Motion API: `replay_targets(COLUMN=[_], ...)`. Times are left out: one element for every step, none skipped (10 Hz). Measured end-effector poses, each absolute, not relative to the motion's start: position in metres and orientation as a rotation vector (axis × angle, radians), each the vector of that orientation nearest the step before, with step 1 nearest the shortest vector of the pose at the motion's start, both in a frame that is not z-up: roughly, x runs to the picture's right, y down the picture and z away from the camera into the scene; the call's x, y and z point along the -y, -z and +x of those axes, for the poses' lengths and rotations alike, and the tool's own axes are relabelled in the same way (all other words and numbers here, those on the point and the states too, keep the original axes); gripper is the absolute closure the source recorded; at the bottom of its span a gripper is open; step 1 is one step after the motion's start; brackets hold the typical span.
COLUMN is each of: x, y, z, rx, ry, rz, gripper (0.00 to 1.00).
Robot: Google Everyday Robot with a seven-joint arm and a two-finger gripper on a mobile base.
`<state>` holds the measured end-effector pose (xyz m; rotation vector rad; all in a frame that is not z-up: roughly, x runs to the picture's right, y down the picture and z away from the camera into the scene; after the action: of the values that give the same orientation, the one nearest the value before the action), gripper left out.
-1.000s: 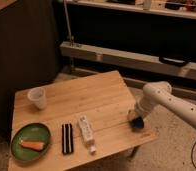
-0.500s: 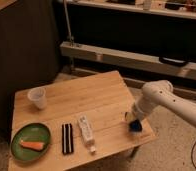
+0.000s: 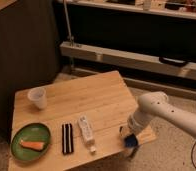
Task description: Wipe the white sponge on the table
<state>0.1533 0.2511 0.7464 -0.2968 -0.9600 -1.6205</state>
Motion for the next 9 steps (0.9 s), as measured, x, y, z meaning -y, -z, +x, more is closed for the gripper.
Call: replay_targets(x=[-0.26,-0.262,-0.263,-0.265,-0.267,-0.27,-0.272,-0.27,-0.263], y=[-0.745,-0.744,-0.744,-0.746,-0.749,-0.755,-0.758,-0.762,-0.771], z=[0.141,0.131,0.117,0.104,0.092,0.081,0.078,0.071,0.055], rx=[0.987,1.001,1.021,1.04,1.059,1.071,1.076,1.078,1.078], ry=[1.634,1.659,1.695,1.722,1.746,1.763,1.766,1.775,1.796], rz=[-0.29,-0.283,-0.275,-0.269,-0.264,-0.252,-0.25,-0.237,-0.214], gripper=[0.74,0.74,0.74,0.74,0.74,0.74,0.74,0.74,0.74])
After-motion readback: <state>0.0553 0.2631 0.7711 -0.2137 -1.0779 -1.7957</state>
